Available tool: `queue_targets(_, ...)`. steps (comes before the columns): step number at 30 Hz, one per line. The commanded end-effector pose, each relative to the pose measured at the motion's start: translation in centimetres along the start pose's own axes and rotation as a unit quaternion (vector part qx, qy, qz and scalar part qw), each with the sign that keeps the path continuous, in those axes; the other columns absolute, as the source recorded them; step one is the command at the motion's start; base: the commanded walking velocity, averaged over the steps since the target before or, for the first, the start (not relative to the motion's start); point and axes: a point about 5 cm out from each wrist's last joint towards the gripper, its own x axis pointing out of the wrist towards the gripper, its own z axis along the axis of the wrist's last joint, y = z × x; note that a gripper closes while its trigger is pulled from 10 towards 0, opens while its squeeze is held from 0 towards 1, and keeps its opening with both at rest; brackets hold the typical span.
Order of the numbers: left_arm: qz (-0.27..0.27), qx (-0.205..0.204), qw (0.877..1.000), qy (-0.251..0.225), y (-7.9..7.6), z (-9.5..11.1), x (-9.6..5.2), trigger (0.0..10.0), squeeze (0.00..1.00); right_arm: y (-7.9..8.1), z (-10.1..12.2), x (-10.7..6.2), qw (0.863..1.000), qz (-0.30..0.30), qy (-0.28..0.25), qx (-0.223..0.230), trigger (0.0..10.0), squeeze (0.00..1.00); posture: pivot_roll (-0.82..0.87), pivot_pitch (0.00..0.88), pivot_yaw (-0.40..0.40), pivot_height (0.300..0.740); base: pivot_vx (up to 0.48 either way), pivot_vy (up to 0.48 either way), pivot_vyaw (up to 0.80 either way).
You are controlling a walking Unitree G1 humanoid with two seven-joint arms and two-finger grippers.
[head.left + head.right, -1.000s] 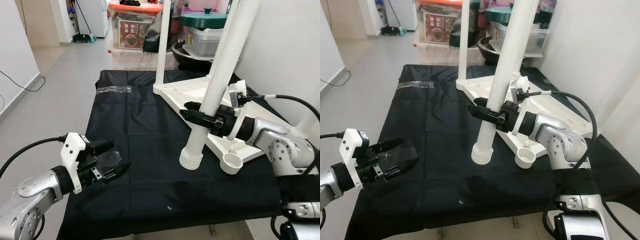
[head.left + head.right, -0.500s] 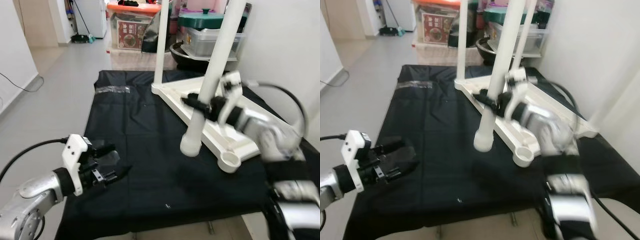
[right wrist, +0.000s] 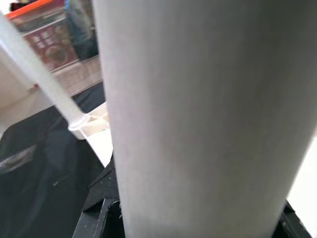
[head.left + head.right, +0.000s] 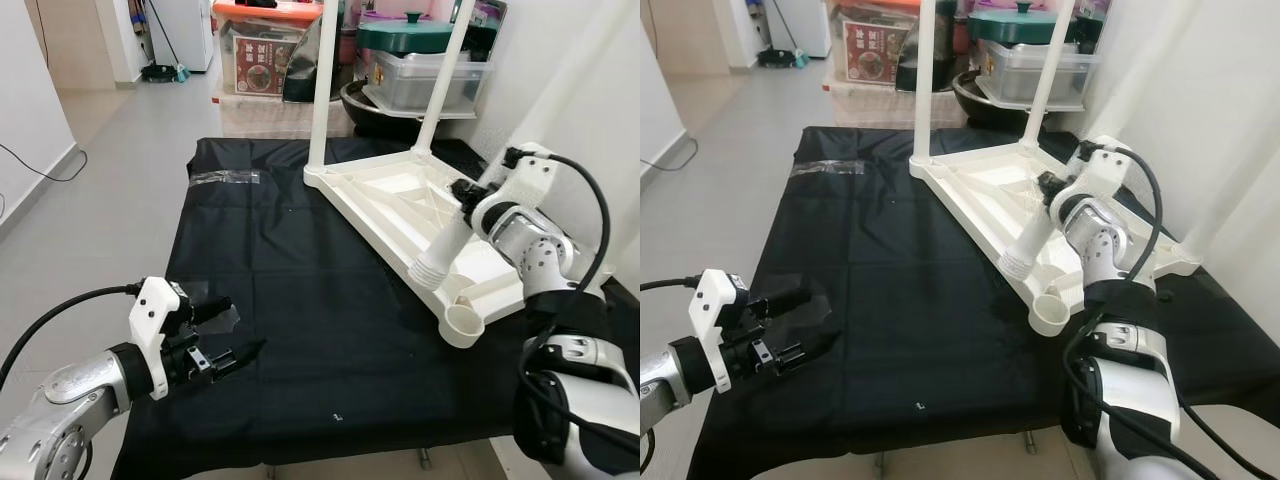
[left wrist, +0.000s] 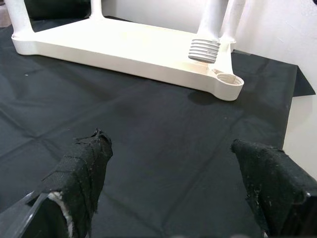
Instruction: Building children table
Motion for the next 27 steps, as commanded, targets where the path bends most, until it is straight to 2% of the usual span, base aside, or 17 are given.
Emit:
queue_targets(1, -0.002, -0.001, 1.000, 0.000, -0.17, -0.07, 0.24, 10.0, 0.00, 0.09, 0.48, 0.09, 1.000, -0.015, -0.010, 0.008, 0.0, 0.00, 0.07, 0.000, -0.090, 0.740, 0.000, 0.000, 0.00)
queue_targets(9, -0.005, -0.006, 1.000, -0.004, -0.56, -0.26, 0.51, 10.0, 0.00, 0.15, -0.40, 0.33, 0.998, -0.060, -0.004, 0.006, 0.0, 0.00, 0.07, 0.000, -0.094, 0.740, 0.000, 0.000, 0.00)
queue_targets(20, -0.004, -0.007, 1.000, -0.006, -0.71, -0.26, 0.66, 10.0, 0.00, 0.26, -0.04, 0.36, 0.999, -0.041, -0.015, -0.018, 0.0, 0.00, 0.07, 0.000, -0.097, 0.740, 0.000, 0.000, 0.00)
queue_targets(22, -0.004, -0.008, 1.000, -0.007, -0.70, -0.25, 0.65, 10.0, 0.00, 0.35, 0.26, 0.45, 0.998, -0.029, -0.019, -0.055, 0.0, 0.00, 0.07, 0.000, -0.099, 0.740, 0.000, 0.000, 0.00)
queue_targets(27, -0.003, -0.009, 1.000, -0.008, -0.71, -0.26, 0.64, 10.0, 0.00, -0.29, 0.58, 0.56, 0.996, -0.046, -0.026, -0.078, 0.0, 0.00, 0.06, 0.000, -0.101, 0.740, 0.000, 0.000, 0.00)
